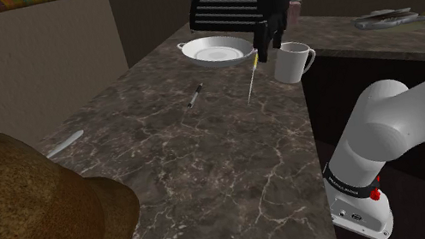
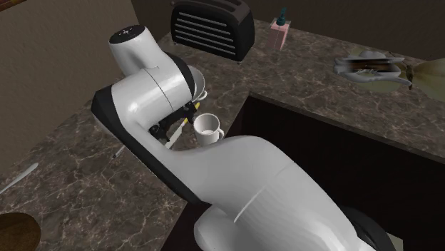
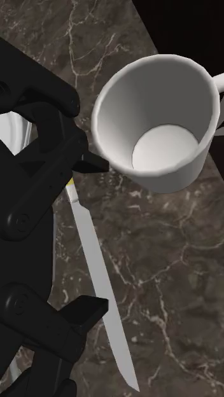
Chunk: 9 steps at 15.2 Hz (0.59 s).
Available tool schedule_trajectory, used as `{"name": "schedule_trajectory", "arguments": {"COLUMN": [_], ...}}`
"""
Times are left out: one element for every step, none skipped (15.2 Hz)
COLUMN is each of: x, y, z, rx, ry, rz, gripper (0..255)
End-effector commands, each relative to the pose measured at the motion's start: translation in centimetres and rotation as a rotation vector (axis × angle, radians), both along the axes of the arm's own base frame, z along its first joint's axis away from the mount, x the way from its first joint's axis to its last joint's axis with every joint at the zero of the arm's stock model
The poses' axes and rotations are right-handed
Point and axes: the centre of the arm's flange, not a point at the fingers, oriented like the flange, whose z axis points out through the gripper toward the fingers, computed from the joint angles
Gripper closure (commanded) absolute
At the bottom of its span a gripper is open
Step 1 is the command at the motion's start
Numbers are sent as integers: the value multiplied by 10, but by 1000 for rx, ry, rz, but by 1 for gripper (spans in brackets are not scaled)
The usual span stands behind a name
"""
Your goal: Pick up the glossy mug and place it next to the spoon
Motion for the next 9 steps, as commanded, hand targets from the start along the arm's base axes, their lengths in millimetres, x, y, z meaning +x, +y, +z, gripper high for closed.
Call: {"name": "schedule_trajectory", "arguments": {"x": [0, -8, -16, -24, -32, -35, -35, -36, -36], "y": [0, -11, -22, -33, -44, -48, -48, -49, -49], "z": [0, 3, 5, 8, 10, 11, 6, 0, -5], "rx": [0, 7, 15, 22, 29, 32, 32, 32, 32], "ry": [0, 2, 3, 5, 6, 7, 7, 7, 7], "rz": [0, 7, 15, 22, 29, 32, 32, 32, 32], "gripper": [0, 0, 0, 0, 0, 0, 0, 0, 0]}}
